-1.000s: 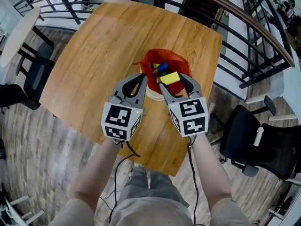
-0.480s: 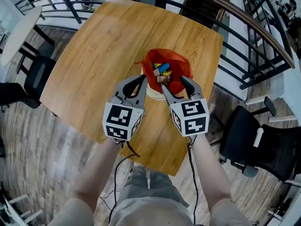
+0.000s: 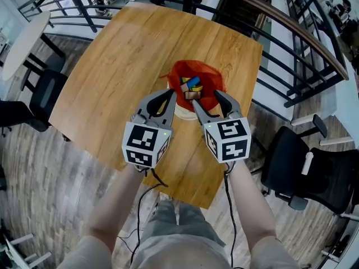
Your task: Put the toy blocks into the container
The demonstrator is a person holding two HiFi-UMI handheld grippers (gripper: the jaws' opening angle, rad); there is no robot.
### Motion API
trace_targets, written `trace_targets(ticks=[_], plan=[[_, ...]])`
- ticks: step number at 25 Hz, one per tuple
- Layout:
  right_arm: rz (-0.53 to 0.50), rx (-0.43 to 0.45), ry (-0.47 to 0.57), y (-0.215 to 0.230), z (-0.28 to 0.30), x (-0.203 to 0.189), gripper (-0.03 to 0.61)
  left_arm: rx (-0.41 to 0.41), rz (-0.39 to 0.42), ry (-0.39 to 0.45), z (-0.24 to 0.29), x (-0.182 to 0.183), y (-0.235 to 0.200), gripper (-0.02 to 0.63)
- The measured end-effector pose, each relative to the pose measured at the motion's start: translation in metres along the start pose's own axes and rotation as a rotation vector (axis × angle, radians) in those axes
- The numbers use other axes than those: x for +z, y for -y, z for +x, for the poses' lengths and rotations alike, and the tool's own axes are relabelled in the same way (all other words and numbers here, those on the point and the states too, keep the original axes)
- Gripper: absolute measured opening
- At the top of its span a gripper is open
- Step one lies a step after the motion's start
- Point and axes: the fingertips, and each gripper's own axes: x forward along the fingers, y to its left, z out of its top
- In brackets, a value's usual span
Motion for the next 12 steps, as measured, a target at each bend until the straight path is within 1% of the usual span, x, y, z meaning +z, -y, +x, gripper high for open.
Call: trace_targets(ticks=[3, 5, 7, 9, 12], plan=[[-0.021, 0.016, 0.021, -0.005, -0.011, 0.013, 0.255, -0.003, 0.008, 0.015, -0.006, 0.013, 0.002, 0.011], [-0.030, 0.026, 0.040, -0.008, -0.020, 0.023, 0.234, -0.004, 0.016, 0.024, -0.010, 0.021, 0.005, 0.011], [-0.027, 0.023, 0.067, -0.010, -0.031, 0.034, 0.190, -0.005, 0.026, 0.033, -0.015, 0.030, 0.007, 0.011], [-0.012, 0.018, 0.097, -0.009, -0.043, 0.045, 0.132, -0.009, 0.036, 0.045, -0.022, 0.041, 0.010, 0.011], [0.003, 0.012, 0.138, -0.008, -0.061, 0.062, 0.100, -0.012, 0.048, 0.070, -0.034, 0.058, 0.014, 0.011]])
